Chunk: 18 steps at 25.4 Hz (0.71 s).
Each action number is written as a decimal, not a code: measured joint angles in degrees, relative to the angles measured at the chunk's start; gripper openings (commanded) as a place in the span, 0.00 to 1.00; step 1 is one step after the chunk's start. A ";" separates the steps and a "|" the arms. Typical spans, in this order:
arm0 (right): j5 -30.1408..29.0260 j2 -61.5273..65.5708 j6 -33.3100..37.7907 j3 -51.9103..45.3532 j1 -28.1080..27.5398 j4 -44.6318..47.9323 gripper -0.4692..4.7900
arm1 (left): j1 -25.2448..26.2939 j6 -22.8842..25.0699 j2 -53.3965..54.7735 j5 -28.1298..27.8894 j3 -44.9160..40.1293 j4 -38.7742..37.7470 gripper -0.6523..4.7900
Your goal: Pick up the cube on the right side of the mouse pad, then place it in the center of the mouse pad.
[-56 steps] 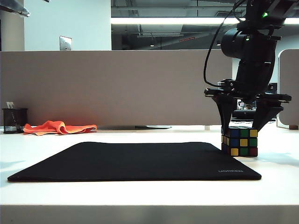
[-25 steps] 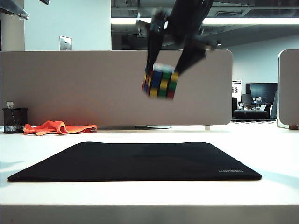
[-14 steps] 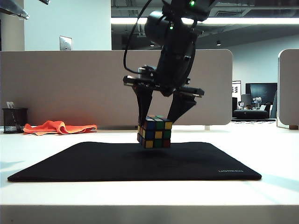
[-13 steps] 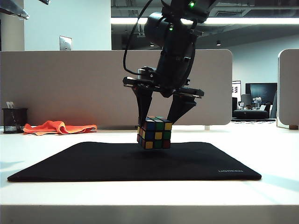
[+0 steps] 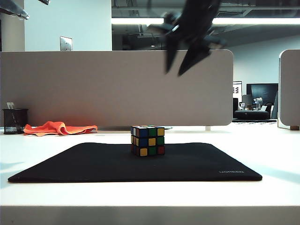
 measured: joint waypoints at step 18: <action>8.09 -27.50 -9.42 -0.26 -10.40 -5.73 0.16 | -0.04 1.14 -4.28 -9.07 -0.02 -1.90 0.14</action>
